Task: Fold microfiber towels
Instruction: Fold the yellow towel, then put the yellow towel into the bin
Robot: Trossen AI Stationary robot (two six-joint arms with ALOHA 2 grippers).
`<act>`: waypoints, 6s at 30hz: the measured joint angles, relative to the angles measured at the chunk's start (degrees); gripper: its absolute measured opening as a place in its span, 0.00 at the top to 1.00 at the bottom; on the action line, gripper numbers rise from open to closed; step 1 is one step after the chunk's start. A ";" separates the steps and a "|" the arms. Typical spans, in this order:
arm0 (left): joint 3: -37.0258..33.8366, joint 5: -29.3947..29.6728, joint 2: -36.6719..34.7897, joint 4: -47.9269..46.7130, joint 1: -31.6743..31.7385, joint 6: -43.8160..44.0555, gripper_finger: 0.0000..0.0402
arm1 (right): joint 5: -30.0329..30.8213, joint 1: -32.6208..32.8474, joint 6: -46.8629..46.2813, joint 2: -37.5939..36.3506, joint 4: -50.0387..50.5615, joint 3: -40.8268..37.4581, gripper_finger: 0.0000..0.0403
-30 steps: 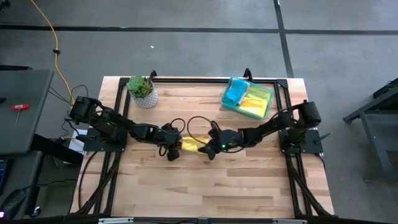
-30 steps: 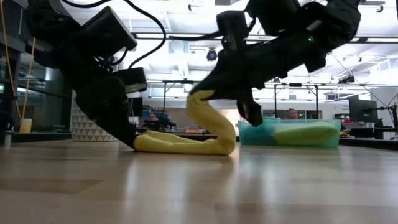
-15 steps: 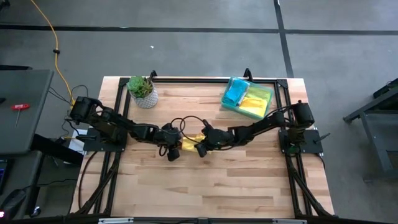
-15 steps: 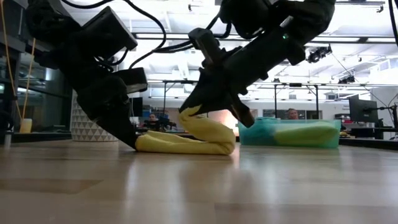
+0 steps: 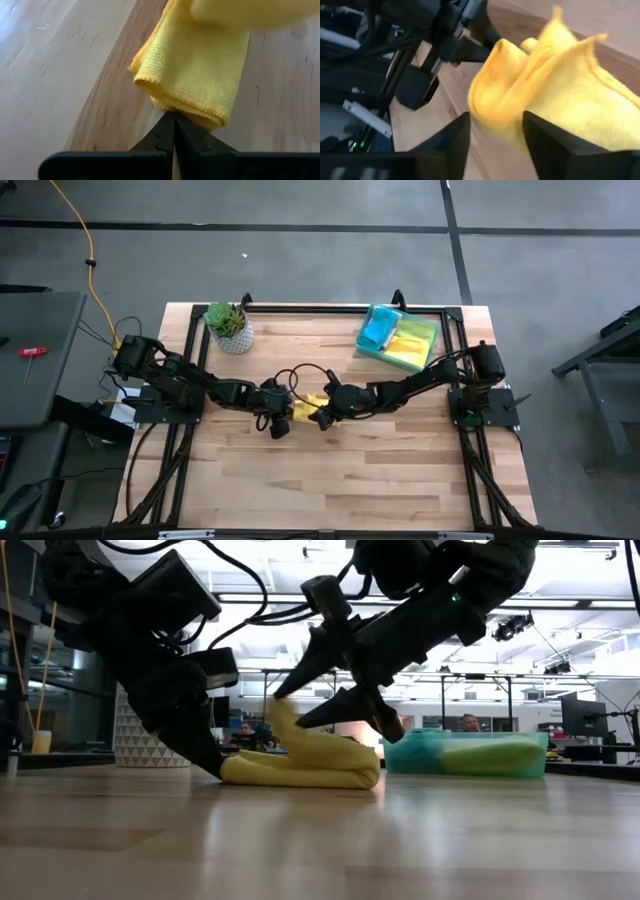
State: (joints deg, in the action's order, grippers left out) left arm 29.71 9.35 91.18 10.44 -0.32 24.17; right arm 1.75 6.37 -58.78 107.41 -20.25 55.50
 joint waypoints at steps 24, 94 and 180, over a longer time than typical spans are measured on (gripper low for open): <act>0.07 -0.01 -11.55 -6.91 3.37 -9.90 1.00 | 8.49 -0.03 8.16 -22.58 29.13 -10.38 0.38; 0.00 -5.10 -39.61 -7.51 19.57 -20.46 1.00 | -4.41 -12.51 22.30 -29.02 62.39 -1.41 1.00; 0.04 0.18 -38.47 -6.32 20.55 -21.85 1.00 | 21.06 -56.28 79.20 -12.81 77.90 16.75 0.54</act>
State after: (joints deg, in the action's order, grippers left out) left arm 29.76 9.53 52.71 4.12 20.23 2.33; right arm 22.81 -49.91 20.42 94.61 57.65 72.25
